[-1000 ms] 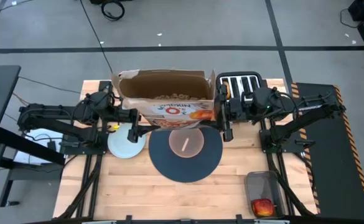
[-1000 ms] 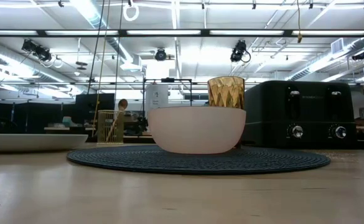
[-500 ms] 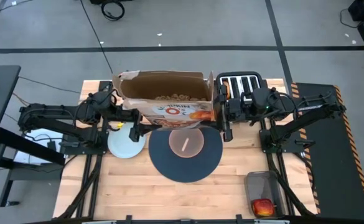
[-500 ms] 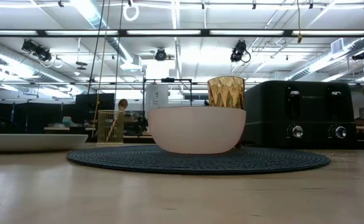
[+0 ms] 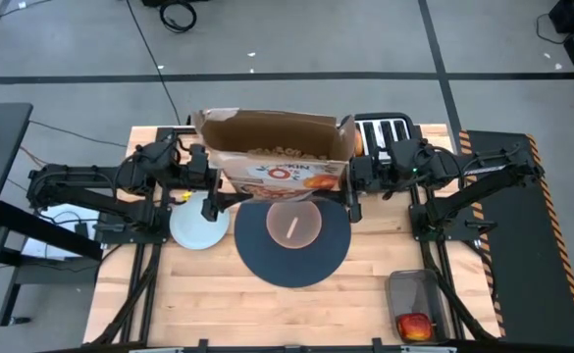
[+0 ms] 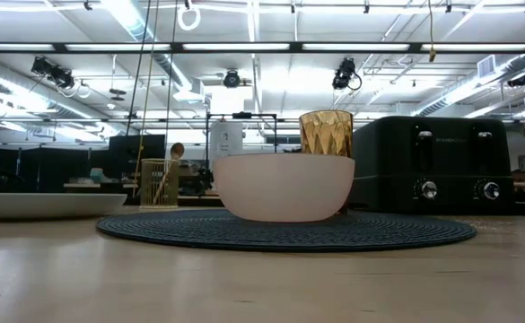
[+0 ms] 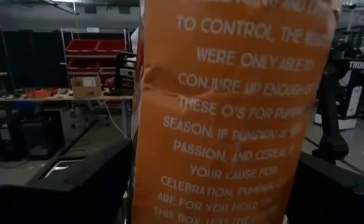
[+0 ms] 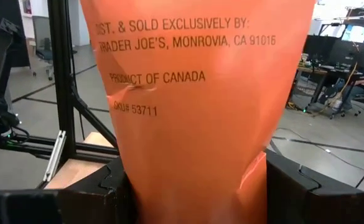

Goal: Arrange a breakfast setting
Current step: Pour the cereal from the orange cereal box into the light orange bowl

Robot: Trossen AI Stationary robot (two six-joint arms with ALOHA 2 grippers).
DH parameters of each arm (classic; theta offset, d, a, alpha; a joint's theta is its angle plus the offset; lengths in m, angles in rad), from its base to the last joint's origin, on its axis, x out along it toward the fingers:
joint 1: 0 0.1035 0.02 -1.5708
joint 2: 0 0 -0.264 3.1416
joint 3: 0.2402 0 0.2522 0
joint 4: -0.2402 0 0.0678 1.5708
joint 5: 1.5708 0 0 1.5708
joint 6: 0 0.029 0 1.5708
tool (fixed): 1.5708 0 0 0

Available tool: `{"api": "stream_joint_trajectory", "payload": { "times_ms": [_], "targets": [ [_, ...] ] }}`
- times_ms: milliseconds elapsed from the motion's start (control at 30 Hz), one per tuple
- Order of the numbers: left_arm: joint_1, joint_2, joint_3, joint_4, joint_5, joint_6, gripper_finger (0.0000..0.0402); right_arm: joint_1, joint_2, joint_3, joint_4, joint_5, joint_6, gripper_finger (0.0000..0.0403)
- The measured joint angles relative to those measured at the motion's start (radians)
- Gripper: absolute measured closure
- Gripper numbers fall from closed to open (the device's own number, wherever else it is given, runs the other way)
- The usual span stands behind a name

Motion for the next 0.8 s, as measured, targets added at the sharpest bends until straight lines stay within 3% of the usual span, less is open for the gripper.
{"api": "stream_joint_trajectory", "payload": {
  "times_ms": [400, 700, 800],
  "targets": [
    [0.0, 0.028, 0.002, 0.004, -0.001, 0.026, 0.0051, -0.016, 0.001, 0.0, 0.01, -0.002, 0.009, 0.0156],
    [0.002, 0.03, 0.002, 0.017, 0.007, 0.029, 0.0119, -0.024, 0.0, 0.0, 0.022, -0.003, 0.024, 0.0155],
    [0.002, 0.03, 0.002, 0.02, 0.007, 0.03, 0.0122, -0.024, 0.0, 0.0, 0.023, -0.003, 0.024, 0.0154]
  ]
}}
